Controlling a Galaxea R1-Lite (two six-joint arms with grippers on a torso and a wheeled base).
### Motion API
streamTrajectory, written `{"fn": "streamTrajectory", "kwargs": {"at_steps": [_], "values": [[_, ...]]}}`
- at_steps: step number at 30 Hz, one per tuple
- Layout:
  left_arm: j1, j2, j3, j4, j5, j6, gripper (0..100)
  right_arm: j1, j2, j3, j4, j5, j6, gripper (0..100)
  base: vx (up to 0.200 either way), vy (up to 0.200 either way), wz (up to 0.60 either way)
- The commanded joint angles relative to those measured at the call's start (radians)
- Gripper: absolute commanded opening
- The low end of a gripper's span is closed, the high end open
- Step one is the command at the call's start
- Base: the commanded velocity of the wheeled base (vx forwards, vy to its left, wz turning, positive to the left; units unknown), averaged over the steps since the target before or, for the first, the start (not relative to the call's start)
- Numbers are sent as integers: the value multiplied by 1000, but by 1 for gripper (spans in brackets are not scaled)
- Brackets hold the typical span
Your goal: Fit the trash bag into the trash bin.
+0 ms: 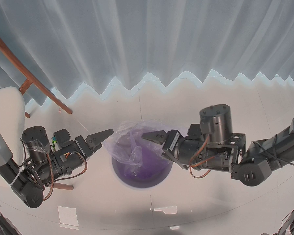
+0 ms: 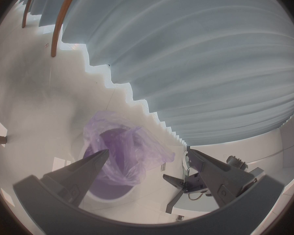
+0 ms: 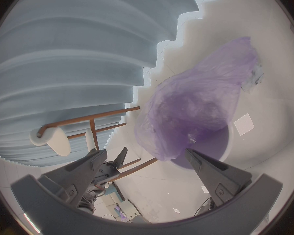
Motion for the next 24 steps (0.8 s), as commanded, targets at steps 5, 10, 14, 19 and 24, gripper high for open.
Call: {"fn": "streamTrajectory", "kwargs": {"at_steps": [5,10,14,19,24], "values": [[7,-7,-5,-2,6,1,100,3,239,-317,200,-166,-113,100,0,0,0],[47,-21,-25,-2,6,3,100,2,343,-412,203,-250,-180,100,0,0,0],[67,-38,-35,-1,5,1,100,-1,381,-472,204,-261,-189,100,0,0,0],[59,-30,-31,-1,5,3,100,0,412,-533,207,-263,-192,100,0,0,0],[56,-27,-29,1,5,3,100,8,416,-544,207,-261,-206,100,0,0,0]]}}
